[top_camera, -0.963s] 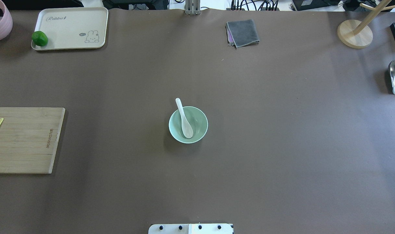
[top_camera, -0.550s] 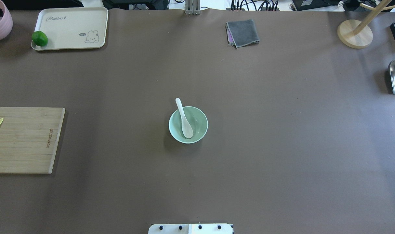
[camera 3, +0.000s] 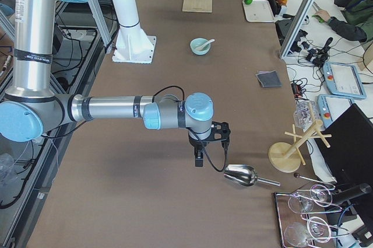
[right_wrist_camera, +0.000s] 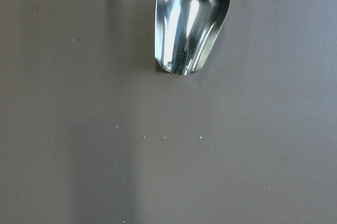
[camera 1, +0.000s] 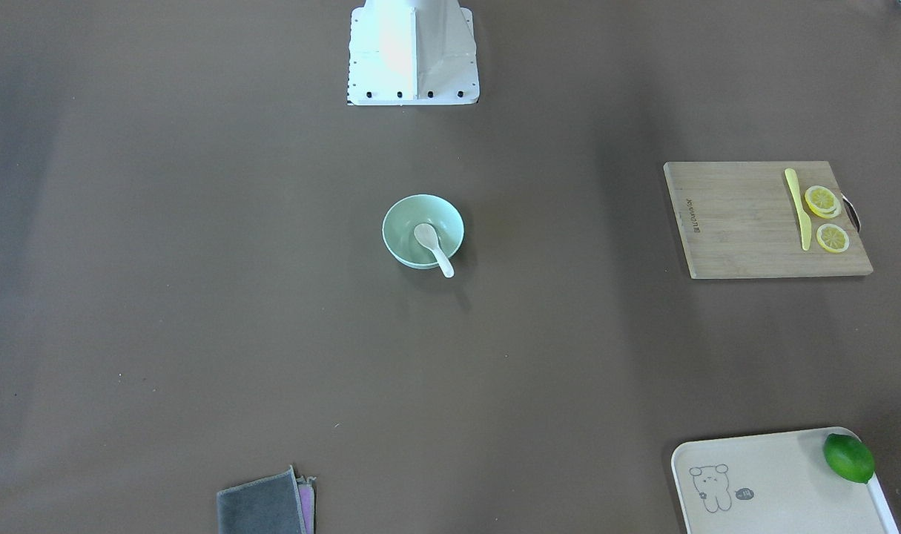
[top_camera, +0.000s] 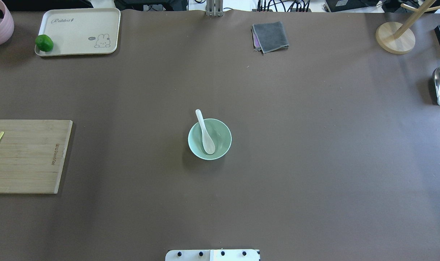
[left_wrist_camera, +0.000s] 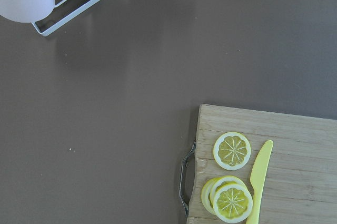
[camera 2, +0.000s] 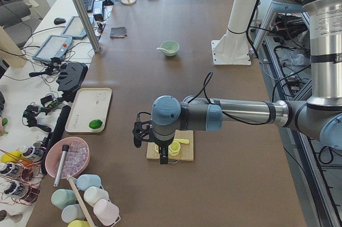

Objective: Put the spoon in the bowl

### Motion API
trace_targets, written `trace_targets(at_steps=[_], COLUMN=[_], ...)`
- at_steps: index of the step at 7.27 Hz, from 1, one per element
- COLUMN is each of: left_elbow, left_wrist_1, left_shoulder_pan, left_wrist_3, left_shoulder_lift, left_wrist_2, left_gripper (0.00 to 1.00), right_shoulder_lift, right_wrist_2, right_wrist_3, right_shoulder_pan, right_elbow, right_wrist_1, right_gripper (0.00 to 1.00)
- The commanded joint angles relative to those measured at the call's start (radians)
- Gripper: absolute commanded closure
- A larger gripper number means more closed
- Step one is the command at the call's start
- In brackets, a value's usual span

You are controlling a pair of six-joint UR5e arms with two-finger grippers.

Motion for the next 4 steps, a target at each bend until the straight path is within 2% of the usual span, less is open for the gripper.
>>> trace_targets(at_steps=[1,4], left_elbow=[0.010,0.010], left_wrist_1=[-0.002,-0.001], left_shoulder_pan=[0.011,0.048], left_wrist_3=[0.000,0.000], left_shoulder_lift=[0.006,0.006], left_wrist_2=[0.000,0.000], left_gripper=[0.02,0.02], right_shoulder_lift=[-0.002,0.000], right_wrist_2=[0.013,0.016], right_wrist_3=[-0.001,-0.001], right_shoulder_pan=[-0.001,-0.001], right_elbow=[-0.022,-0.028], right_wrist_1=[0.001,0.001], right_gripper=[0.00,0.00])
